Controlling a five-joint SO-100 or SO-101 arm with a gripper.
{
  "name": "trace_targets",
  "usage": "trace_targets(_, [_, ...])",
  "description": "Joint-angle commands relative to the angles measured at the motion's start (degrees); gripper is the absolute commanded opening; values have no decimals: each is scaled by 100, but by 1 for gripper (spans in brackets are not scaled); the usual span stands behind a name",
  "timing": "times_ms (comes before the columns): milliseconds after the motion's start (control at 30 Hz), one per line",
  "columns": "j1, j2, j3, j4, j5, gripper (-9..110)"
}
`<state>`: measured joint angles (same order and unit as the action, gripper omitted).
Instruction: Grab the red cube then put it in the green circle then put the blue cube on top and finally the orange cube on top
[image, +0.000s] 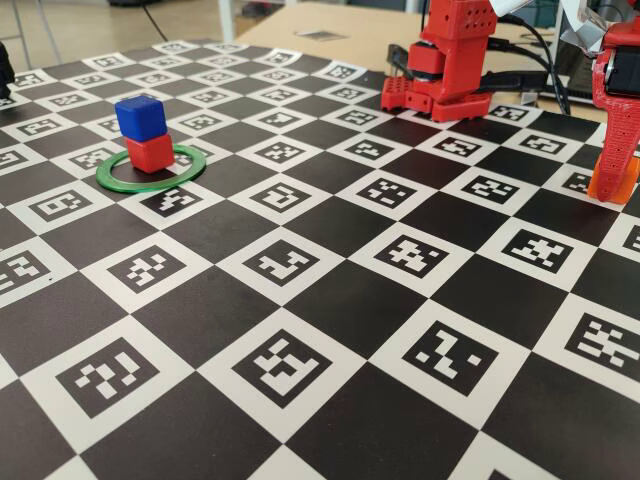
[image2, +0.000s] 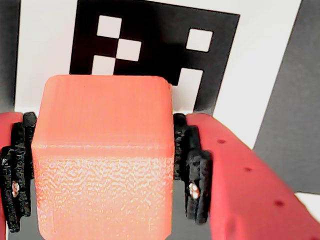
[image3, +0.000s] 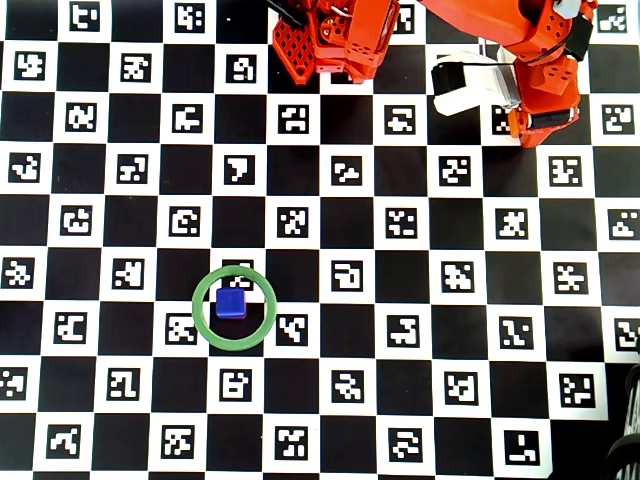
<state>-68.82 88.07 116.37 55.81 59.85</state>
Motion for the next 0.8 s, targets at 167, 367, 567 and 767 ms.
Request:
trace_targets(167, [782,589,-1151,1020,-439,8])
trace_targets(367, [1687,580,-2593,2180,-1336,4])
trace_targets(567, [2927,835,-3226,2944,-2470,2])
trace_targets(767, [4113,993,-3261,3401,-3735,1])
